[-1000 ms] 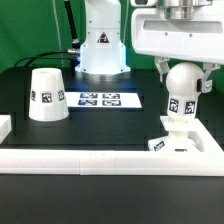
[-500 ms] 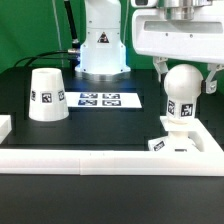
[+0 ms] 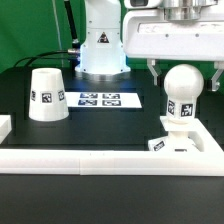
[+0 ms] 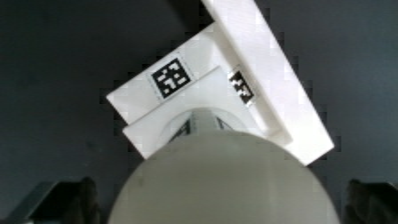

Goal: Assemble lamp

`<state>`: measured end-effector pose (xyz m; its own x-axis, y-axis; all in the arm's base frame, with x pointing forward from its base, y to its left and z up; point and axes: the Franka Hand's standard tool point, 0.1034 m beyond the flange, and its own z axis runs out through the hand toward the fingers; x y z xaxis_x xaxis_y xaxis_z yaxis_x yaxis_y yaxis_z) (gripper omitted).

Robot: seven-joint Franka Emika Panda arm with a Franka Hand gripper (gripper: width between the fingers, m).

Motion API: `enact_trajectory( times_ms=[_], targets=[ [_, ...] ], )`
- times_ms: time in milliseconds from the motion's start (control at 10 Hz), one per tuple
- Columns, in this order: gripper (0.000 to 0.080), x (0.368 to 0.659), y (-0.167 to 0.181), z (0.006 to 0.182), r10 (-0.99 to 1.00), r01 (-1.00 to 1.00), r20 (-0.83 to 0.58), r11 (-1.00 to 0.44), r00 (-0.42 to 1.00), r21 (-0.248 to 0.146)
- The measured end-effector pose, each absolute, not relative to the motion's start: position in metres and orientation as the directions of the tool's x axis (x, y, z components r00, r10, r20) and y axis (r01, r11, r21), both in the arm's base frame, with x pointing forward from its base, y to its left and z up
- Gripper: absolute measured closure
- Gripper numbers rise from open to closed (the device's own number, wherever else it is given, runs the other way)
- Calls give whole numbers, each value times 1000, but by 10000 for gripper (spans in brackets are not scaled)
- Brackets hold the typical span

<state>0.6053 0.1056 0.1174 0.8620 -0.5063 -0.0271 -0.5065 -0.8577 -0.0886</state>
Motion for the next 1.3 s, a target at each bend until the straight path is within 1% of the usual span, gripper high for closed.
enact_trajectory(
  times_ms=[200,300,400,500,600,1000,1200,1300],
  targets=[
    [101,605,105,117,-346,-345,-11,-934,938,-89],
    [101,604,106,114,-279,-279,-8,-957,960,-84],
    [101,603,106,113,-158,-158,3,-985,987,-75],
    [101,604,105,113,-55,-54,10,-996,998,-72],
    [101,604,103,113,3,3,9,-997,1000,-71],
    [101,608,102,113,363,365,33,-930,931,-43],
    [101,610,102,114,460,462,37,-886,887,-37],
    [101,610,102,114,534,535,37,-845,845,-26]
  ],
)
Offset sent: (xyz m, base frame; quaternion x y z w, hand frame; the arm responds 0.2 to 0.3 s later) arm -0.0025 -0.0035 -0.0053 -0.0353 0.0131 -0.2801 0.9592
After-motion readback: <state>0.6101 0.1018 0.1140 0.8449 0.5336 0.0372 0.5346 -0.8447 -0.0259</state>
